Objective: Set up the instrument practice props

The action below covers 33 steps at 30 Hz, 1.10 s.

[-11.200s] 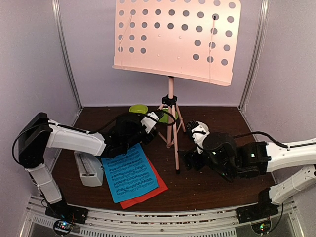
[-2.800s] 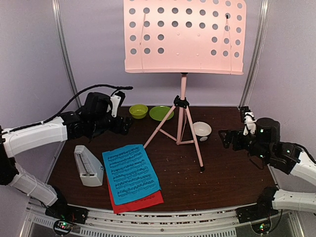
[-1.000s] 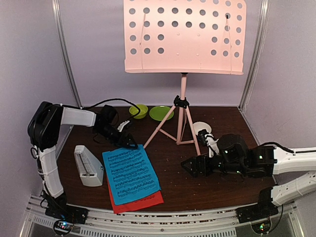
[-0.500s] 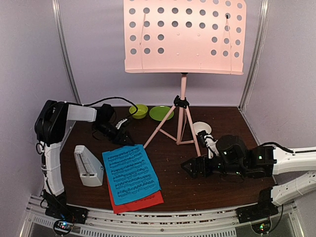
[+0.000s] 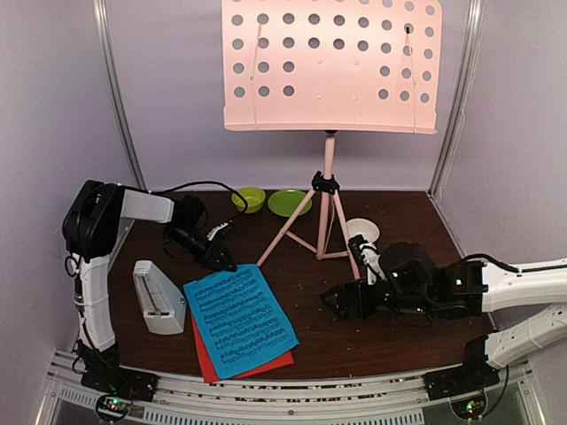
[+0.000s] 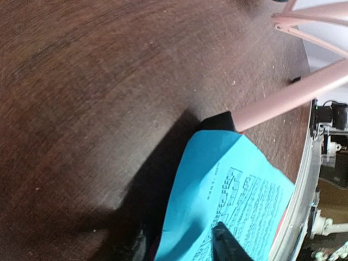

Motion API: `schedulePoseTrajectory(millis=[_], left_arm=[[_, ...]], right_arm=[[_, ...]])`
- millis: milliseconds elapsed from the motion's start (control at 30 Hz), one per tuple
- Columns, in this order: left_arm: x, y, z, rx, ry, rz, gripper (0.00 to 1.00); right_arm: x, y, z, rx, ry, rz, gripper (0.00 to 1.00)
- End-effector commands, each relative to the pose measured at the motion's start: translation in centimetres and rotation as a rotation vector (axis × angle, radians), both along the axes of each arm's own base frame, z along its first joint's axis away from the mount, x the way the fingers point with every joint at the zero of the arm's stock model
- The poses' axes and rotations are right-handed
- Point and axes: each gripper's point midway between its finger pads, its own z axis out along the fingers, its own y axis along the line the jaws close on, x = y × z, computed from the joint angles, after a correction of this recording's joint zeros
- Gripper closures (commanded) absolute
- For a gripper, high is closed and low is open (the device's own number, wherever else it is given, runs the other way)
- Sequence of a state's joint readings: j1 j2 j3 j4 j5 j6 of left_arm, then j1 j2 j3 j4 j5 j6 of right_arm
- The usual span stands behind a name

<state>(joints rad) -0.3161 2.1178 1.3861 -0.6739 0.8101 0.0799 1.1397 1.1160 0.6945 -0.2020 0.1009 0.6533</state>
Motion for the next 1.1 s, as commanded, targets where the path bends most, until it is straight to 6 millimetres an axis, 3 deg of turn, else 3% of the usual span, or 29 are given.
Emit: schedulePoseTrajectory(millis=[0, 100, 233, 267, 433, 667, 867, 1067], left_arm=[[-0.1, -0.6, 1.9, -0.054, -0.036, -0.019, 0.64], [0.0, -0.8, 2.8, -0.068, -0.066, -0.02, 0.76], [0.3, -0.7, 3.6, -0.054, -0.099, 0.007, 0.99], [0.3, -0.7, 3.8, -0.06, -0.107, 0.012, 1.0], [-0.1, -1.3, 5.4, -0.089, -0.178, 0.021, 1.0], [-1.5, -2.4, 9.3, -0.096, -0.331, -0.047, 1.0], [-3.9, -3.3, 13.4, -0.124, -0.453, -0.109, 1.0], [-6.6, -4.5, 16.1, -0.131, -0.525, -0.178, 1.0]], right_arm=[[0.0, 0.8, 1.3, 0.041, -0.025, 0.009, 0.03], [0.1, 0.7, 1.4, 0.037, -0.035, 0.008, 0.03], [0.2, 0.7, 1.4, 0.036, -0.04, 0.008, 0.03], [0.1, 0.7, 1.4, 0.036, -0.04, 0.009, 0.03], [0.3, 0.7, 1.4, 0.035, -0.045, 0.005, 0.03], [0.2, 0.6, 1.7, 0.043, -0.061, 0.012, 0.03], [0.1, 0.5, 2.4, 0.078, -0.092, 0.023, 0.04], [-0.1, 1.0, 3.0, 0.115, -0.114, 0.055, 0.05]])
